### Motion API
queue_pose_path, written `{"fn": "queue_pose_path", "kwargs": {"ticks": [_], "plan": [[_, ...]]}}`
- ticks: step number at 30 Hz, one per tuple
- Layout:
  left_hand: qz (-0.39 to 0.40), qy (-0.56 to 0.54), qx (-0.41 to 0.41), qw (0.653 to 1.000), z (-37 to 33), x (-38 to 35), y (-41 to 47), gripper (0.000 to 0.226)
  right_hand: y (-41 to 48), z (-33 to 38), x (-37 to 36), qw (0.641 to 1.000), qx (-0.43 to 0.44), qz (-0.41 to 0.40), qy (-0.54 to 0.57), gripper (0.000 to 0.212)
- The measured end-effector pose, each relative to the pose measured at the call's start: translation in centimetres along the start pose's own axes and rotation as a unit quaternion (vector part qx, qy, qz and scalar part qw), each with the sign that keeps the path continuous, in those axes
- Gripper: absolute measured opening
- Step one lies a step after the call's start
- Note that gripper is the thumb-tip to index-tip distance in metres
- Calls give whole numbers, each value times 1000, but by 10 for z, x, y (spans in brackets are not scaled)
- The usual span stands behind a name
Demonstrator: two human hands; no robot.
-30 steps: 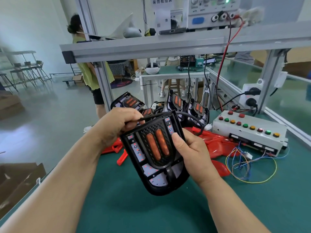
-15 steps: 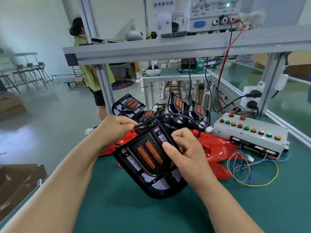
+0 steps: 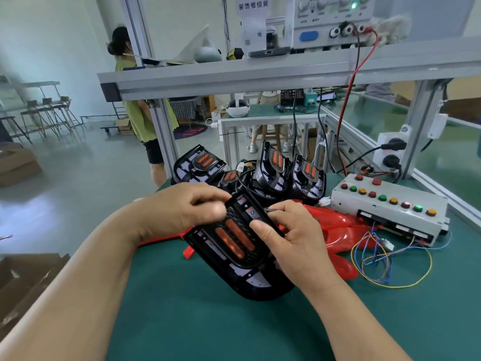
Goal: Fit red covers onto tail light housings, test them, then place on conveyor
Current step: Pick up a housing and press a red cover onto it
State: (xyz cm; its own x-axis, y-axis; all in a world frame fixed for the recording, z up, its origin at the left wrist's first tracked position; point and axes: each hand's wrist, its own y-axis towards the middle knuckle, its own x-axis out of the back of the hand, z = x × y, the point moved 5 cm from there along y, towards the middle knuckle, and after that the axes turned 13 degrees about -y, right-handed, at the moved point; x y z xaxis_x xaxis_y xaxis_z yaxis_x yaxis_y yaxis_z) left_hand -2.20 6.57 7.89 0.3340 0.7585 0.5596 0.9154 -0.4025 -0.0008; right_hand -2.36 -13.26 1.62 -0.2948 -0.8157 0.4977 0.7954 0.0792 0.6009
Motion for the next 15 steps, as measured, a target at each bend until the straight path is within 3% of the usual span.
{"fn": "queue_pose_path", "kwargs": {"ticks": [2, 5, 11, 15], "plan": [[-11, -2, -9, 1000, -3, -11, 3, 51, 0, 0, 2, 999, -15, -2, 47, 24], [-57, -42, -82, 994, -8, -21, 8, 28, 0, 2, 6, 996, -14, -10, 89, 18], [-120, -143, -122, 975, -5, -8, -2, 23, 0, 5, 14, 985, 56, -40, 160, 35], [-191, -260, -123, 939, -1, 18, -11, 34, 5, -8, 15, 967, -30, -64, 245, 27]]}}
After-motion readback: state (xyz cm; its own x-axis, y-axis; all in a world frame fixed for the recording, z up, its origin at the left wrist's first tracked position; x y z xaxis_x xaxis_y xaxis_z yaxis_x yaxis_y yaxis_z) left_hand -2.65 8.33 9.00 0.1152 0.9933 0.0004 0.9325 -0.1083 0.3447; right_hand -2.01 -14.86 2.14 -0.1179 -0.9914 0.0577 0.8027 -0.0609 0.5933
